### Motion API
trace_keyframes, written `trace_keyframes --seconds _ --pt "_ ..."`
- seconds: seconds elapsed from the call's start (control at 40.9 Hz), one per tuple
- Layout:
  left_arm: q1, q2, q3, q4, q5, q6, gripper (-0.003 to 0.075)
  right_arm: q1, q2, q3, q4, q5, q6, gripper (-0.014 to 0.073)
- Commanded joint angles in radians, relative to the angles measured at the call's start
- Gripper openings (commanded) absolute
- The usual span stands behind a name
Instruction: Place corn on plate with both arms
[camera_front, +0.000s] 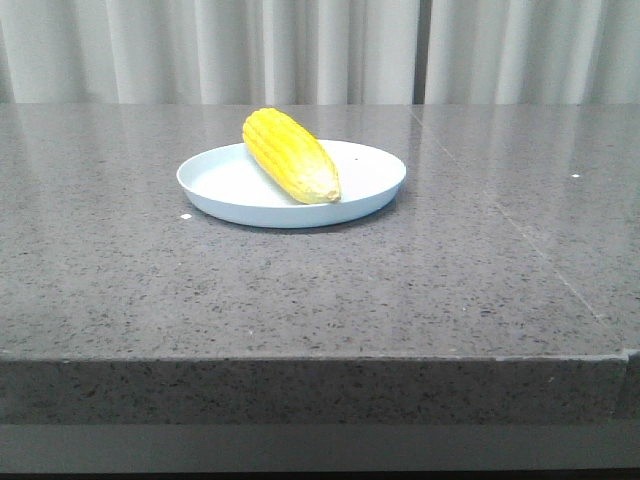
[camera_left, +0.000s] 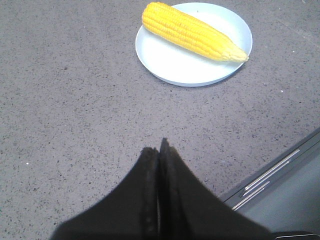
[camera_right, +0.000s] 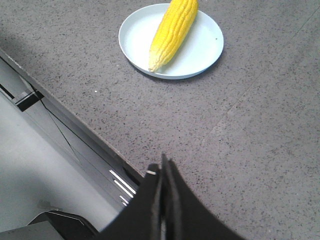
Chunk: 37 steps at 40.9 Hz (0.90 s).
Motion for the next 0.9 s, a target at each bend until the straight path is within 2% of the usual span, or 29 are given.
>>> trace_keyframes --seconds 0.0,0.489,0.66,0.733,0.88 --pt "-0.009 0.000 -0.027 0.015 -0.055 -0.004 -0.0020 -0.005 0.002 -0.024 0.016 -0.071 -0.002 -0.0069" --pt "0.001 -0.018 -0.023 0.010 -0.063 -0.004 -0.0020 -0.005 0.002 -0.024 0.016 -0.070 -0.002 -0.0069" --pt "0.143 -0.089 0.020 -0.076 -0.083 -0.004 -0.0020 -0.005 0.002 -0.024 0.016 -0.070 -0.002 -0.0069" --pt "0.219 -0.136 0.073 -0.133 -0.136 -0.004 -0.0020 -0.005 0.002 -0.024 0.016 -0.070 -0.002 -0.0069" --pt "0.376 -0.267 0.247 -0.210 -0.328 -0.002 -0.0020 -0.005 0.002 -0.024 0.016 -0.070 -0.002 -0.0069"
